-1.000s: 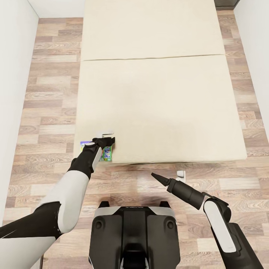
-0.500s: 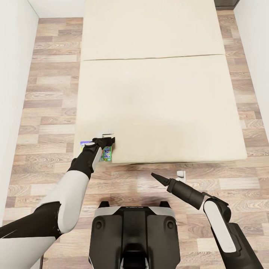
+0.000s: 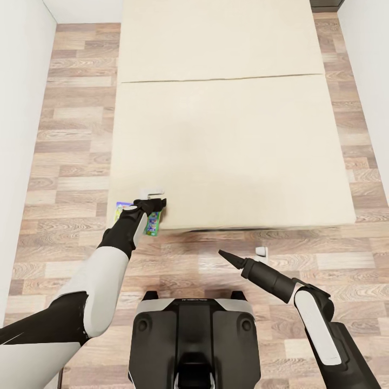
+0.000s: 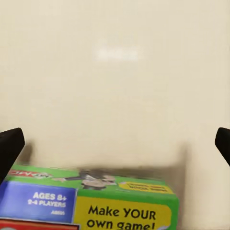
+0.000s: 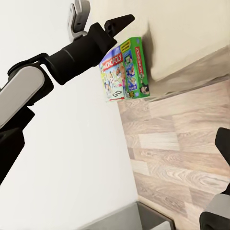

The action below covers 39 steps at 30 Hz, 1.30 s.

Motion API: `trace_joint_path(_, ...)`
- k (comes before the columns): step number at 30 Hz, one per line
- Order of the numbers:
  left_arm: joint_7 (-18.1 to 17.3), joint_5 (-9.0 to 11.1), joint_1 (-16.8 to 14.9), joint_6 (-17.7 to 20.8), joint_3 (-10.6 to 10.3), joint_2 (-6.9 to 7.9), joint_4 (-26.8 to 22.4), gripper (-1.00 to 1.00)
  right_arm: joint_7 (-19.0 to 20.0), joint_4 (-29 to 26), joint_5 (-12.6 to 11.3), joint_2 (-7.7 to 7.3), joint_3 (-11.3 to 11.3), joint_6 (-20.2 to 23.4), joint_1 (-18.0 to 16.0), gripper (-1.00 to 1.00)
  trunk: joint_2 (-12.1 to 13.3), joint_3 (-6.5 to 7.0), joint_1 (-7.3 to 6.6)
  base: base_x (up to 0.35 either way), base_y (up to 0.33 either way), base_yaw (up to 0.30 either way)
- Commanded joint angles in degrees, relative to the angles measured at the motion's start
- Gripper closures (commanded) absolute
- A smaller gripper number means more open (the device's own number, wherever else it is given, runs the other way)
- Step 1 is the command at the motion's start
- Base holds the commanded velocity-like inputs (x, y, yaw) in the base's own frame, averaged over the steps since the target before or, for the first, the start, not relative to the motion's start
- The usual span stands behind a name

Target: Put all the toys in the child's room - the three board games (two on the bed and one on the table), the two jigsaw puzzles on the table, and the tennis ball on the table - inside the toy box on the table in the child's room.

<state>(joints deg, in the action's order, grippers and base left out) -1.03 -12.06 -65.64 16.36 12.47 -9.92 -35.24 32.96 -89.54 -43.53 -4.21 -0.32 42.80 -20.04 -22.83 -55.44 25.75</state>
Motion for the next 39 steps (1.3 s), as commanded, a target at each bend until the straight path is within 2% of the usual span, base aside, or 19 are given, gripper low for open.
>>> trace_joint_path(1,-0.1,-0.5,0.0,0.3,0.3,-0.08,-0.1,-1.0,0.0,0.0,-0.2,-0.01,0.0,0.4,0.0,-1.0,-0.1,-0.06,0.03,-0.024,0.0,0.0)
trace_joint_path(39,-0.1,-0.5,0.1,0.3,0.4,-0.08,-0.1,-1.0,0.0,0.0,-0.2,-0.01,0.0,0.4,0.0,-1.0,-0.1,-0.06,0.03,-0.008,0.004,0.0)
